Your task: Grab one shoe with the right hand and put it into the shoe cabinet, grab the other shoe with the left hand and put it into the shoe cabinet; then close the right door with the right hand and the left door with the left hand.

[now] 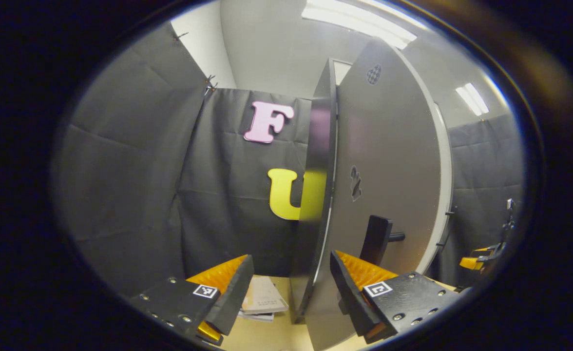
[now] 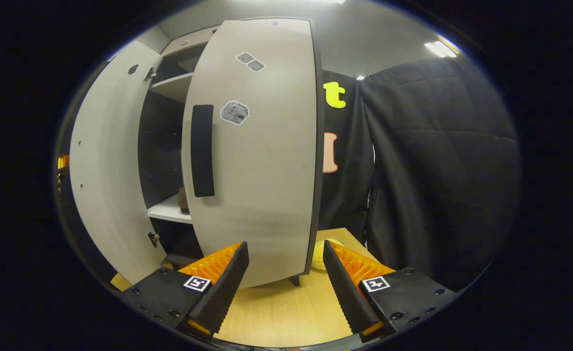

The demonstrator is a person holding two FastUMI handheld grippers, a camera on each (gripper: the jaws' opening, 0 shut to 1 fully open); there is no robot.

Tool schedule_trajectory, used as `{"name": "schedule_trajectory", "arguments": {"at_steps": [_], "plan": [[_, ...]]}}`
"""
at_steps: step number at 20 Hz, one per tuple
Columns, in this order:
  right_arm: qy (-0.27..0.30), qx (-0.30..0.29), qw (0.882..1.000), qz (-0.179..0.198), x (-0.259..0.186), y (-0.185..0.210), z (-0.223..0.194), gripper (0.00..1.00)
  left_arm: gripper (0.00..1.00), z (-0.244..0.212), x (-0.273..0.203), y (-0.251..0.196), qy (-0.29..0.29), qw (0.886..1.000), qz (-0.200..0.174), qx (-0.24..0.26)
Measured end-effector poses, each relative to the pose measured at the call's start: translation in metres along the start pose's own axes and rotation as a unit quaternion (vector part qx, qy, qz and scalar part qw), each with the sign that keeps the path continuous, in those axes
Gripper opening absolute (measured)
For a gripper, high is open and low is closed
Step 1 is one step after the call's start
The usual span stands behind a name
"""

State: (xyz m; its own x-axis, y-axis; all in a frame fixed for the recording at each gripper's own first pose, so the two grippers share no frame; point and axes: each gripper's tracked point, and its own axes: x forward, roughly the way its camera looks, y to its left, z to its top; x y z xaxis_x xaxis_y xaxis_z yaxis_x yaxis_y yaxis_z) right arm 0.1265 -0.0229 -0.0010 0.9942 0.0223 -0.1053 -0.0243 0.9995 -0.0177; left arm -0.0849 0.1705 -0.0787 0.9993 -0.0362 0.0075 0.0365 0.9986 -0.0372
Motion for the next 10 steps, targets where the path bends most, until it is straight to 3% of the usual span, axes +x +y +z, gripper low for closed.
{"name": "schedule_trajectory", "arguments": {"at_steps": [2,3,6,7,10], "plan": [[-0.004,0.006,1.0,0.005,0.001,-0.001,0.001,0.97,0.99,0.001,0.001,-0.007,0.006,1.0,0.0,0.006],[-0.005,0.009,1.0,0.007,0.003,-0.002,0.0,0.97,0.84,0.001,0.003,-0.014,0.006,1.0,0.001,0.006],[0.005,0.02,1.0,0.018,0.008,-0.008,-0.006,0.97,0.99,-0.007,0.007,-0.044,0.01,1.0,-0.004,-0.005],[0.006,0.023,1.0,0.02,0.01,-0.012,-0.006,0.97,0.92,-0.009,0.007,-0.055,0.011,1.0,-0.007,-0.01],[0.006,0.045,0.999,0.019,0.014,-0.026,-0.004,0.97,0.92,-0.014,0.014,-0.082,0.005,0.999,-0.01,-0.037]]}}
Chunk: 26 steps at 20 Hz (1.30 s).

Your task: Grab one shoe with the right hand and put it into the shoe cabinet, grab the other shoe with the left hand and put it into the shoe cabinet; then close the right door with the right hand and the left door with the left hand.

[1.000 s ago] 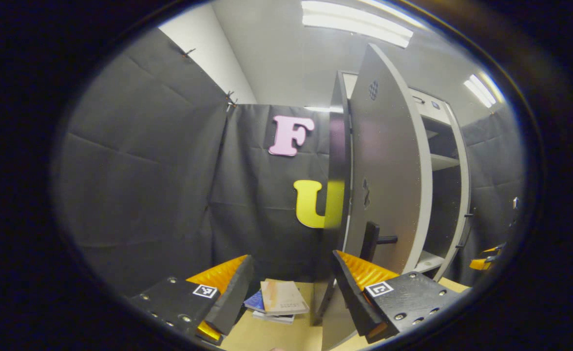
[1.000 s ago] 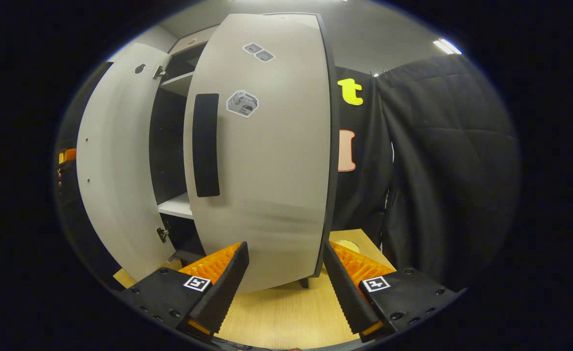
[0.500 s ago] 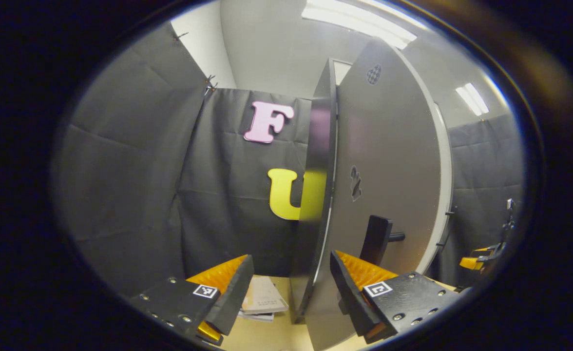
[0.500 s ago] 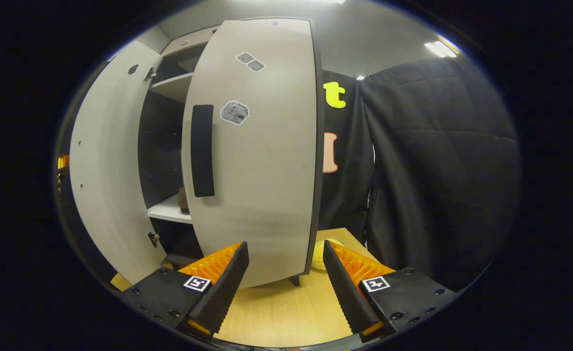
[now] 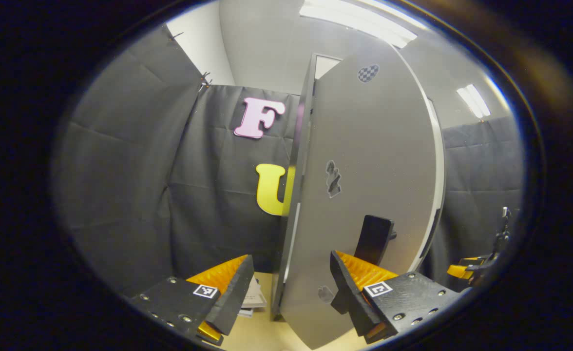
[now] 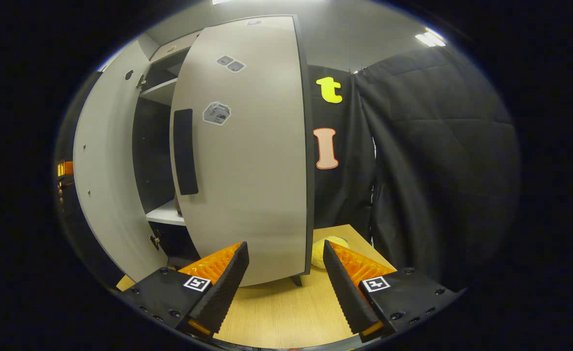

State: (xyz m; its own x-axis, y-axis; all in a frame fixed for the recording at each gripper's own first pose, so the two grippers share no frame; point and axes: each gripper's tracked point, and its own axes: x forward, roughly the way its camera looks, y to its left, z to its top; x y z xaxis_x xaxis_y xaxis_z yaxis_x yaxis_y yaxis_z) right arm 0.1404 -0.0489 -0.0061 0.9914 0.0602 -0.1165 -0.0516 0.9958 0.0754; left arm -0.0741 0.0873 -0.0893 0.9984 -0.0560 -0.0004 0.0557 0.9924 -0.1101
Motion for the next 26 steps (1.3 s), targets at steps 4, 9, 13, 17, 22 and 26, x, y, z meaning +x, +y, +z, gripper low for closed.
{"name": "schedule_trajectory", "arguments": {"at_steps": [4,9,13,17,22,26], "plan": [[-0.021,-0.01,1.0,0.012,0.003,-0.012,0.013,0.94,0.99,-0.004,0.013,-0.029,-0.008,0.999,0.007,-0.035],[-0.018,-0.009,0.999,0.033,0.0,-0.02,0.012,0.94,0.99,-0.002,0.038,-0.082,-0.019,0.999,0.012,-0.031],[-0.034,0.008,0.999,0.031,-0.002,-0.037,0.028,0.93,0.99,0.016,0.027,-0.091,-0.055,0.996,0.056,-0.04],[-0.046,-0.006,0.999,0.027,0.008,-0.054,0.047,0.92,0.99,0.024,-0.001,-0.098,-0.073,0.993,0.058,-0.071],[-0.064,-0.047,0.995,0.052,0.022,-0.056,0.074,0.95,0.88,0.027,-0.054,-0.077,-0.08,0.989,0.12,-0.035],[-0.073,-0.045,0.992,0.089,0.029,-0.037,0.092,0.95,0.92,0.031,-0.09,-0.08,-0.077,0.987,0.139,-0.013]]}}
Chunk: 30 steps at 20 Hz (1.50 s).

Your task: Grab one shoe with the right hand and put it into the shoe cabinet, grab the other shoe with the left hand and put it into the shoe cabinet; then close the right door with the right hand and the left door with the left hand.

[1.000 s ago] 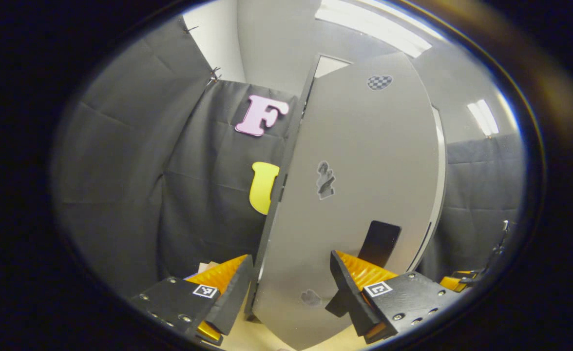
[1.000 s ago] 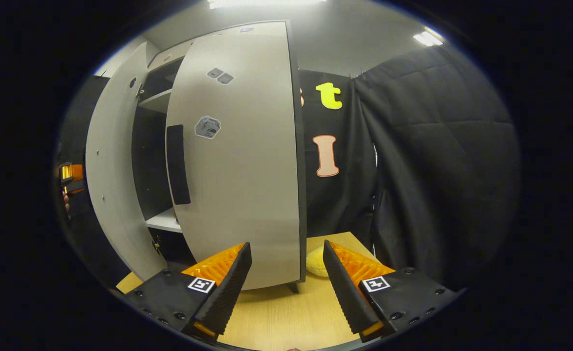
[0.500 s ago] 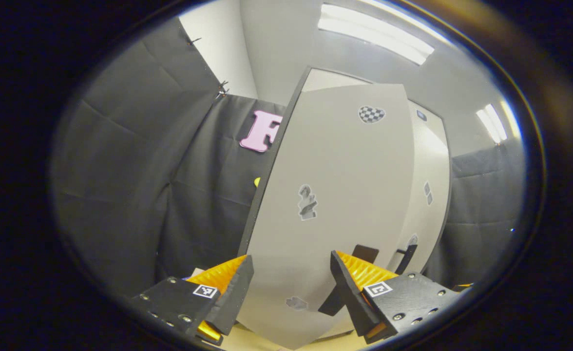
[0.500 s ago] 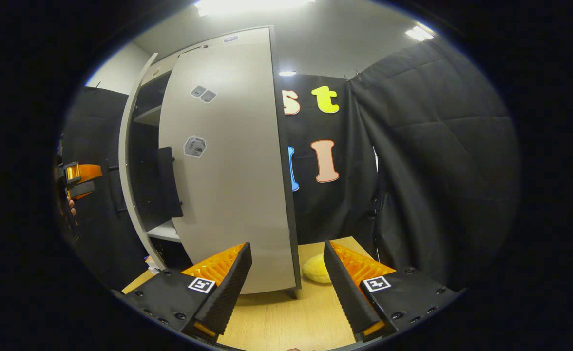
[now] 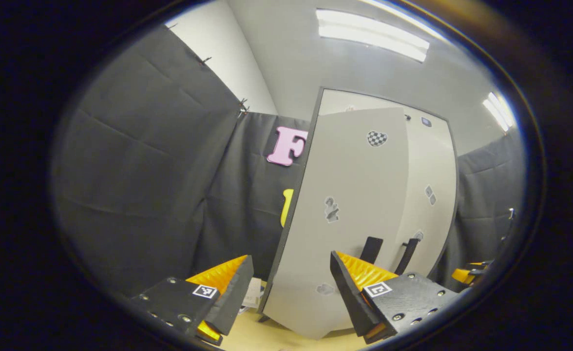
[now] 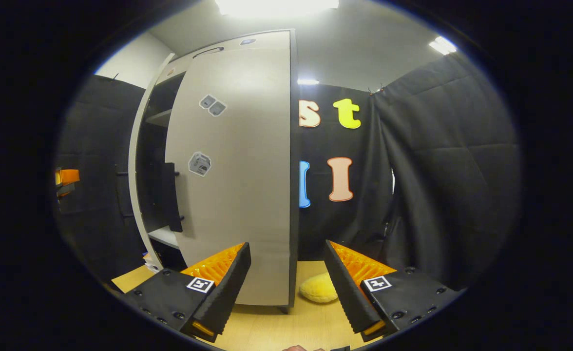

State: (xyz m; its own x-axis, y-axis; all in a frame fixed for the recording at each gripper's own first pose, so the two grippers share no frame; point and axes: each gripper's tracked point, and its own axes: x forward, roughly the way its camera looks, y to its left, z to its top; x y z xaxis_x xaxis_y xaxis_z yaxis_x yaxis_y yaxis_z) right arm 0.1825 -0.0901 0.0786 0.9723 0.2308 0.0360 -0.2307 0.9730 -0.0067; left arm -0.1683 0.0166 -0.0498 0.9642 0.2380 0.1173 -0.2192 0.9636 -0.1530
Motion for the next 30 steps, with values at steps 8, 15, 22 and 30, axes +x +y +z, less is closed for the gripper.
{"name": "schedule_trajectory", "arguments": {"at_steps": [8,15,22,30], "plan": [[0.0,-0.032,0.999,0.001,0.003,0.038,-0.004,0.92,0.85,-0.027,-0.001,-0.01,0.033,0.998,-0.054,0.032],[0.037,-0.011,0.999,0.008,0.006,0.061,-0.014,0.98,0.92,-0.047,0.0,0.005,0.055,0.996,-0.061,0.036],[0.044,0.008,0.999,0.015,0.005,0.08,-0.015,0.97,0.92,-0.046,-0.008,0.016,0.062,0.995,-0.066,0.045],[0.038,0.007,0.999,0.024,-0.004,0.098,-0.016,0.97,0.92,-0.052,-0.022,0.03,0.063,0.994,-0.065,0.053]]}}
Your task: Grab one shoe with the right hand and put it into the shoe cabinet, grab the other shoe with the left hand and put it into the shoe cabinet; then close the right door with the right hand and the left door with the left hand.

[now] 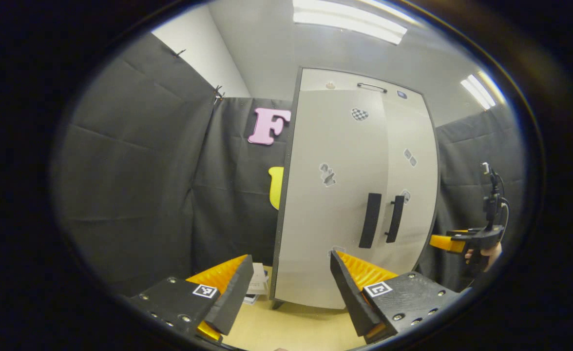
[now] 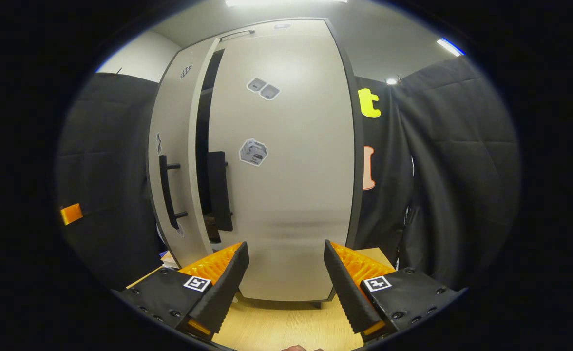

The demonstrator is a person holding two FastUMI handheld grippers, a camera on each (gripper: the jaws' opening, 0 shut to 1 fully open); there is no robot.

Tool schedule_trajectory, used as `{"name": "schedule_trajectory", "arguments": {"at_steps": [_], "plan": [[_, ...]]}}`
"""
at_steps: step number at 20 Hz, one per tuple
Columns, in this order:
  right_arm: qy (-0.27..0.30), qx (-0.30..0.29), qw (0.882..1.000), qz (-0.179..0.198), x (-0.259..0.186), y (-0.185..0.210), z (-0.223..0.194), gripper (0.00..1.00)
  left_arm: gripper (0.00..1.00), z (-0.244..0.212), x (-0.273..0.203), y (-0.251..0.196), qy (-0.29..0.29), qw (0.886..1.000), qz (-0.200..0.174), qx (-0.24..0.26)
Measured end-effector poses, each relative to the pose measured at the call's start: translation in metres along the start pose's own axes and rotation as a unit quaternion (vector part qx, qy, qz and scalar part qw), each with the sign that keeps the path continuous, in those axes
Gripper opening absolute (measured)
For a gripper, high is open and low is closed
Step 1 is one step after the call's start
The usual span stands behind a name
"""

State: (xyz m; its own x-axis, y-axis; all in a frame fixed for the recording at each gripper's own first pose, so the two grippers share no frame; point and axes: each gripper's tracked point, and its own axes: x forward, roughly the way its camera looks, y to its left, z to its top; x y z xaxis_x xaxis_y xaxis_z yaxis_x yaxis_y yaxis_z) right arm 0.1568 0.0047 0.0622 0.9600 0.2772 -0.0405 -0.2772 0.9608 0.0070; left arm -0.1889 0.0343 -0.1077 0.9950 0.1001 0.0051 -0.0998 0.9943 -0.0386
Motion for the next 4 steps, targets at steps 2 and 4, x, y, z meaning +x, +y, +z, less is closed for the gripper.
{"name": "schedule_trajectory", "arguments": {"at_steps": [2,4], "plan": [[-0.008,-0.001,1.0,0.001,-0.0042,0.0052,-0.001,0.98,0.92,-0.005,-0.0065,0.0033,0.001,1.0,-0.001,0.004],[-0.009,-0.007,1.0,0.0,-0.0071,0.0095,-0.0038,0.98,0.99,-0.0105,-0.0051,0.0052,0.006,1.0,-0.001,0.009]]}}
